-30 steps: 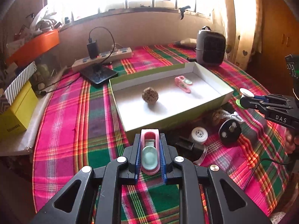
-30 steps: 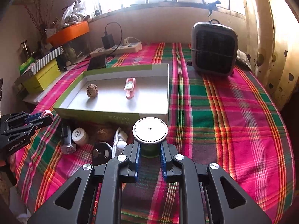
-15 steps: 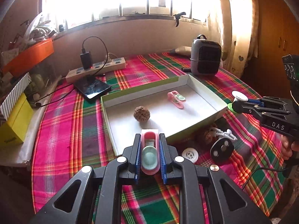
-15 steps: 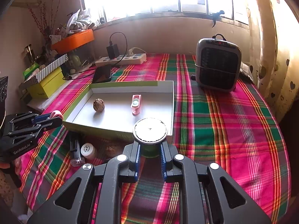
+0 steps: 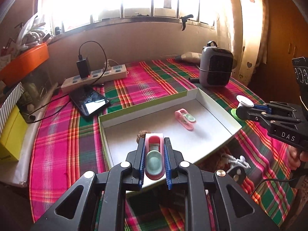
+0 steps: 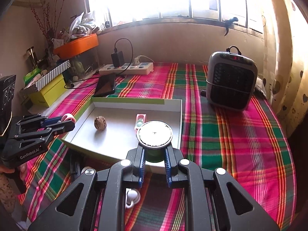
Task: Organize objects
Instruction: 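Carry the clip with the left gripper while the right gripper carries the green cup into the box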
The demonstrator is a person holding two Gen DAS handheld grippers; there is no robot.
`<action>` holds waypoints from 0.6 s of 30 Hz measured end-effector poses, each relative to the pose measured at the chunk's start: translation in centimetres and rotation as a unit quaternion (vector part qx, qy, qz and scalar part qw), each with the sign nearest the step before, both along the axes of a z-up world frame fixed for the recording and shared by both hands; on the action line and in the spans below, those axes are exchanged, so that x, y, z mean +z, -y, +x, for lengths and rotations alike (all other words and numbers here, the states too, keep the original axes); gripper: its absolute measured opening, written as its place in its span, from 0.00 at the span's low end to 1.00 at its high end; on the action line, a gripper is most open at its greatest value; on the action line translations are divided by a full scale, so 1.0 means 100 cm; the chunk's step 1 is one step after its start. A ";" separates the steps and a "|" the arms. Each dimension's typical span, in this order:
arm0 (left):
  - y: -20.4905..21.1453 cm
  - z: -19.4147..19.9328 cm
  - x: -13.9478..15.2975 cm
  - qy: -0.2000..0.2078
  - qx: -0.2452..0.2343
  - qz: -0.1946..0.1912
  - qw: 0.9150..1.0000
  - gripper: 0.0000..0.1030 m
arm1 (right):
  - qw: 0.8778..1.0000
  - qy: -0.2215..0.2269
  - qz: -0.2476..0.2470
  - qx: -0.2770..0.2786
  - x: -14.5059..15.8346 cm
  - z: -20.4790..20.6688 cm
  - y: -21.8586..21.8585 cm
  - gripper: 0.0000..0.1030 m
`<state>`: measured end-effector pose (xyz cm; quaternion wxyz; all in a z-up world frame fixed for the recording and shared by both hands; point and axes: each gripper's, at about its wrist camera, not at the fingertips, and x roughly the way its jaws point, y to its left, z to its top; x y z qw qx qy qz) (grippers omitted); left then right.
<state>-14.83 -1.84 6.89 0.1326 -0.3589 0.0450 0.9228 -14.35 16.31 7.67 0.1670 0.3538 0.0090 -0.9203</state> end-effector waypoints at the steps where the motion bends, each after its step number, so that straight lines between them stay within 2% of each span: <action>1: -0.001 -0.003 0.000 0.000 -0.001 0.000 1.000 0.15 | 1.000 0.000 0.000 0.000 0.000 -0.002 0.000 0.17; 10: 0.001 -0.034 -0.005 0.008 0.008 0.003 1.000 0.15 | 1.000 -0.002 0.003 0.012 -0.002 -0.027 0.005 0.17; 18: -0.001 -0.062 -0.011 0.020 0.009 0.003 1.000 0.15 | 1.000 0.015 0.010 0.024 -0.012 -0.058 0.010 0.17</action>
